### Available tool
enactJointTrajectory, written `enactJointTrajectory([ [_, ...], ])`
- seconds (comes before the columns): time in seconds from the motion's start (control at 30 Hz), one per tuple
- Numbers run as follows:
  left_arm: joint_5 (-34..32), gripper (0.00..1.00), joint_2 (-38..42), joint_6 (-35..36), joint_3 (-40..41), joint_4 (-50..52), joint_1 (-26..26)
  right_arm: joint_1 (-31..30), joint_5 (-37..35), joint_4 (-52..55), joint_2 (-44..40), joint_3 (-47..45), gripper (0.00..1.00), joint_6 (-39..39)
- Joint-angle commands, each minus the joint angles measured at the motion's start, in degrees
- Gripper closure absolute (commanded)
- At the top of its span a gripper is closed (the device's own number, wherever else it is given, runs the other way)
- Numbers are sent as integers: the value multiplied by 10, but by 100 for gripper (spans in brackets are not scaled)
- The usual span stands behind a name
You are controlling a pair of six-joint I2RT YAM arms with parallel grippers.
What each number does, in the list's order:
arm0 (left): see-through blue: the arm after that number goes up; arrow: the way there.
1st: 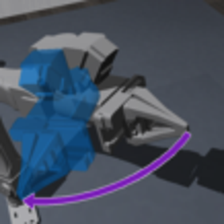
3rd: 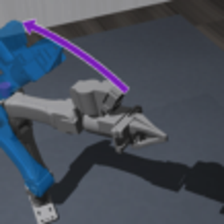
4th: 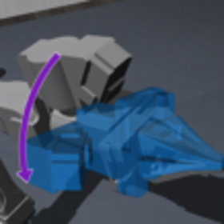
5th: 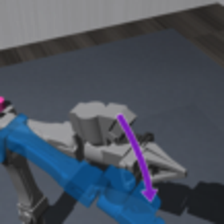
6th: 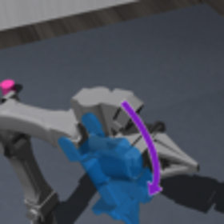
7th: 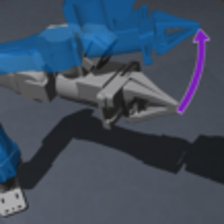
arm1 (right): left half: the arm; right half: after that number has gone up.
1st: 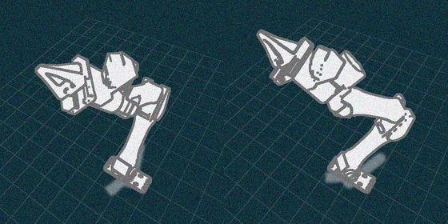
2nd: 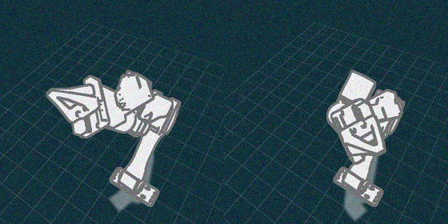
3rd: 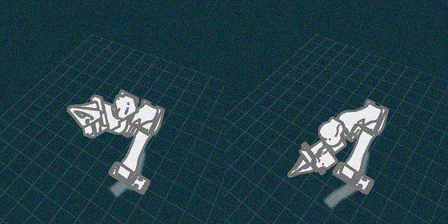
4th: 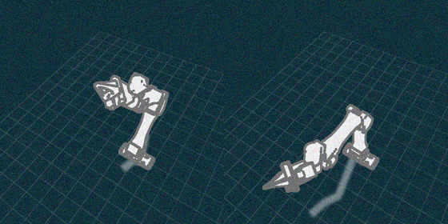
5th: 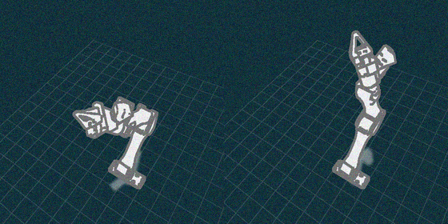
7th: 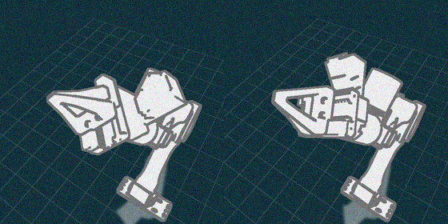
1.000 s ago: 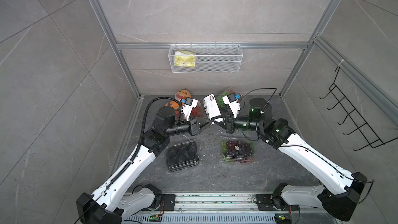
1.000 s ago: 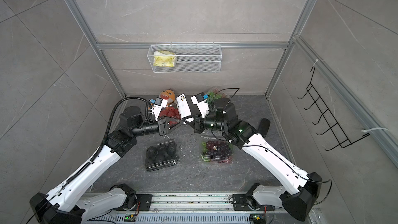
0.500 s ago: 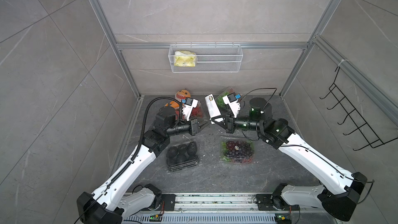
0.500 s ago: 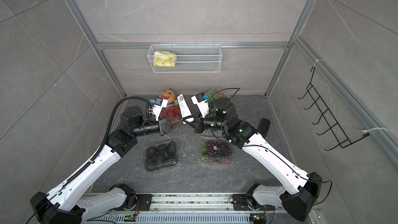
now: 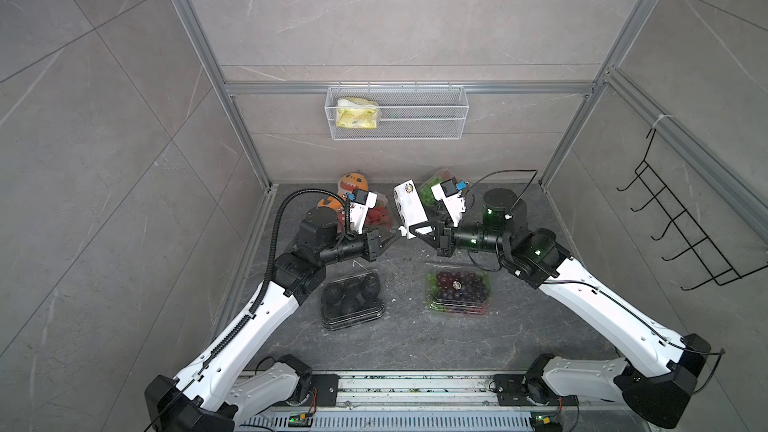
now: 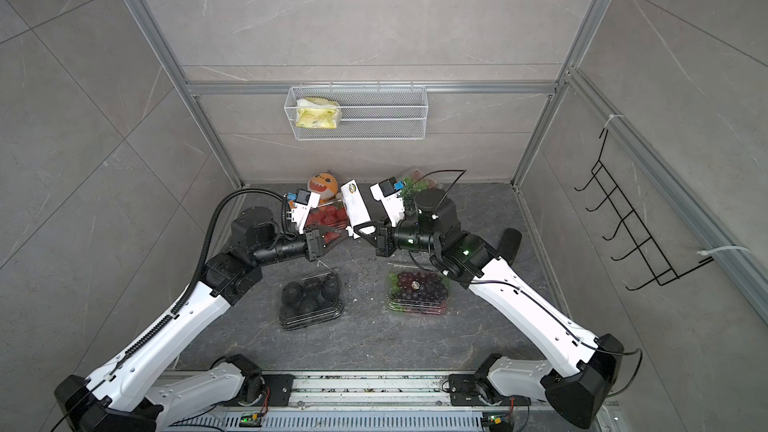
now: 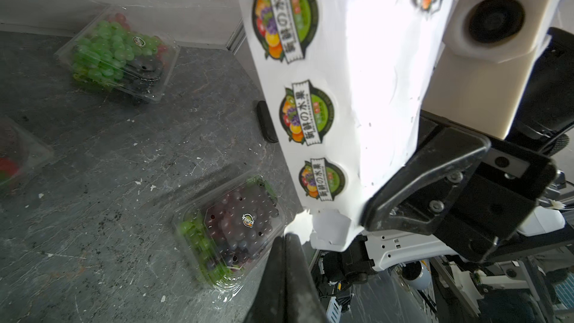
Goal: Label fruit boxes
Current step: Tear off the label from the label sticker, then stick the label on the fruit box.
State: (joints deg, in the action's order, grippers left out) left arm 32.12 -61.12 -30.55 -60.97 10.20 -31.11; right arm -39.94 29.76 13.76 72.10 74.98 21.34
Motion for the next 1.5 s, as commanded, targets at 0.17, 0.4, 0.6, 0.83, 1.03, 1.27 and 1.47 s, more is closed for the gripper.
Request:
enactJointTrajectory([
  [0.17,-54,100,26,36,-7,49,25,-1,-19,15,-20,-8,100,-16],
  [0.4,-199,100,-36,123,-90,198,31,-1,-75,28,-39,-33,100,-33],
  [0.6,-358,100,-165,214,-197,313,30,-1,-105,38,-55,-66,100,-61],
  [0.83,-469,100,-310,293,-292,354,30,0,-142,40,-89,-103,100,-82],
  [1.03,-554,100,-423,336,-363,378,30,0,-160,41,-117,-126,100,-89],
  [1.27,-588,100,-514,351,-431,402,38,0,-160,36,-129,-137,100,-86],
  [1.47,-601,100,-548,353,-457,409,50,1,-156,30,-128,-142,100,-84],
])
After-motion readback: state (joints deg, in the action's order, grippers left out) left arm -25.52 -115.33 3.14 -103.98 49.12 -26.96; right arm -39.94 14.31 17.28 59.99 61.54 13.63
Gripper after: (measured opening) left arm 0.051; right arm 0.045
